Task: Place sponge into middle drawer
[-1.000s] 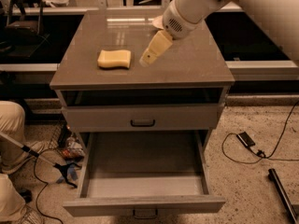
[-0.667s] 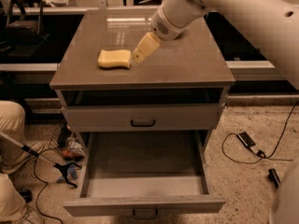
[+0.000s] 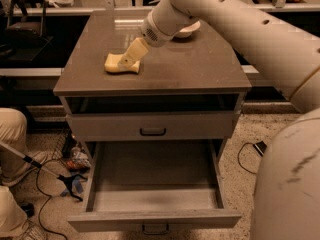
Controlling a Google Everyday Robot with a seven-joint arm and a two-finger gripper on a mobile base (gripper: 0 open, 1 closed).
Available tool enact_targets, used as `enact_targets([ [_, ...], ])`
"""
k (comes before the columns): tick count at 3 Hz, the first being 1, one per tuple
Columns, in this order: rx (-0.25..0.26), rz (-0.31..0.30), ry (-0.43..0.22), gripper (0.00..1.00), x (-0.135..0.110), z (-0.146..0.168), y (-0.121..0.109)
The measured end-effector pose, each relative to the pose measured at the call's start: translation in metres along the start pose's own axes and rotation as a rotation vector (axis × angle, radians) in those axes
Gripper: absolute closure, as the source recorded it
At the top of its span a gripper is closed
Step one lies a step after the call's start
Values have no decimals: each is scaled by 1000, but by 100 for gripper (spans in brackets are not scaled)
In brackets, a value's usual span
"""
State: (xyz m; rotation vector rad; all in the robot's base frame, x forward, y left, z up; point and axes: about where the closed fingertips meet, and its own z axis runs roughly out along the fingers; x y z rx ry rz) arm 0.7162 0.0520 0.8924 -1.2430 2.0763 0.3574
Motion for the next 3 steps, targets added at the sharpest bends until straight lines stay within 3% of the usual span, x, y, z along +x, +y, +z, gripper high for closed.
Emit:
enact_targets([
  [2, -58, 20, -43, 0, -26, 43, 8],
  [3, -64, 16, -25, 0, -31, 63, 9],
])
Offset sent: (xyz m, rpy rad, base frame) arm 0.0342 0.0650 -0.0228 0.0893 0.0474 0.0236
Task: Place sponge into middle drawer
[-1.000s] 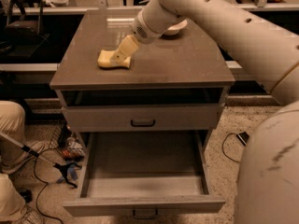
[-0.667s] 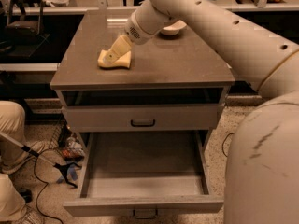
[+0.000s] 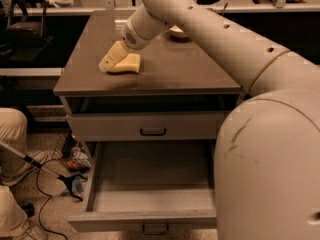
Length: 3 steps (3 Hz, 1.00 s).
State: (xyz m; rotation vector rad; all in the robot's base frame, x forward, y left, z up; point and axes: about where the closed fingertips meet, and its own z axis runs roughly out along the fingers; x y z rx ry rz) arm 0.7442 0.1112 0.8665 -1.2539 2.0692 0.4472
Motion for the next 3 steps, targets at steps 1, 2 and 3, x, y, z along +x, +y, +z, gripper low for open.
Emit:
enact_targets([
  [1, 12, -19, 34, 0, 0, 15, 0],
  [2, 14, -13, 53, 0, 9, 22, 0],
  [3, 2, 5, 53, 0, 17, 23, 3],
])
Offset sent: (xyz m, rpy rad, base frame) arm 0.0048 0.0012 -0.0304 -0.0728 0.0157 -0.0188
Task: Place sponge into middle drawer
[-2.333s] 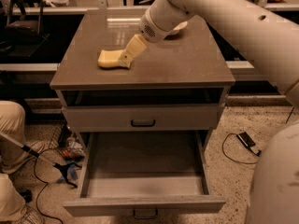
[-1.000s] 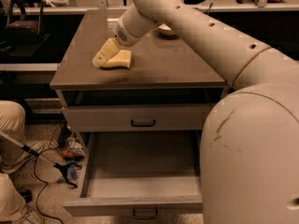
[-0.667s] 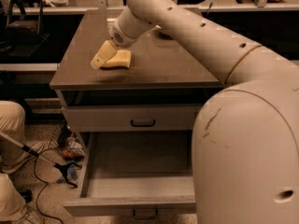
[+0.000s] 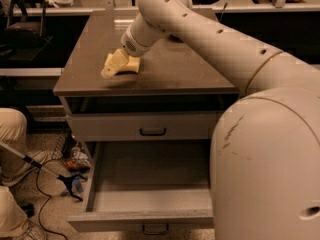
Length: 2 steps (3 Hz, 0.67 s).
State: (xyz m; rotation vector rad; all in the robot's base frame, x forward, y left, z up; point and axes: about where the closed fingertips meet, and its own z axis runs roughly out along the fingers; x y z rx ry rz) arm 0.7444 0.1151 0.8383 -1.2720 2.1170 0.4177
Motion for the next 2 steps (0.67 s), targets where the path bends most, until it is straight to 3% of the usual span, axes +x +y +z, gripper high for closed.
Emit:
enact_targets([
  [2, -33, 25, -31, 41, 7, -1, 3],
])
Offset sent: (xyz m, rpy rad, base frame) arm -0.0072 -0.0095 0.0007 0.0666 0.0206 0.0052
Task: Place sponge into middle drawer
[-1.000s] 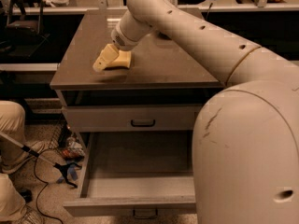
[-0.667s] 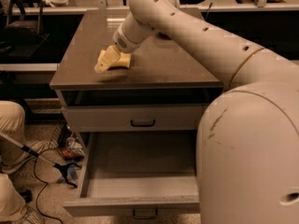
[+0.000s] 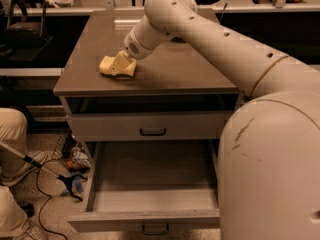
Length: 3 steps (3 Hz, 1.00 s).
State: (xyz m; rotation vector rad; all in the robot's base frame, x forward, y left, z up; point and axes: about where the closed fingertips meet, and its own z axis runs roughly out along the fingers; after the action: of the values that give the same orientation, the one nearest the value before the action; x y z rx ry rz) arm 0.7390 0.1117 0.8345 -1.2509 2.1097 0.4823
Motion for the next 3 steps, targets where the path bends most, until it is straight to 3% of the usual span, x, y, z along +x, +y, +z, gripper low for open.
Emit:
enact_targets([
  [1, -27, 4, -76, 72, -4, -15, 3],
  [2, -46, 18, -179, 96, -7, -39, 6],
  [3, -7, 76, -235, 100, 11, -81, 7],
])
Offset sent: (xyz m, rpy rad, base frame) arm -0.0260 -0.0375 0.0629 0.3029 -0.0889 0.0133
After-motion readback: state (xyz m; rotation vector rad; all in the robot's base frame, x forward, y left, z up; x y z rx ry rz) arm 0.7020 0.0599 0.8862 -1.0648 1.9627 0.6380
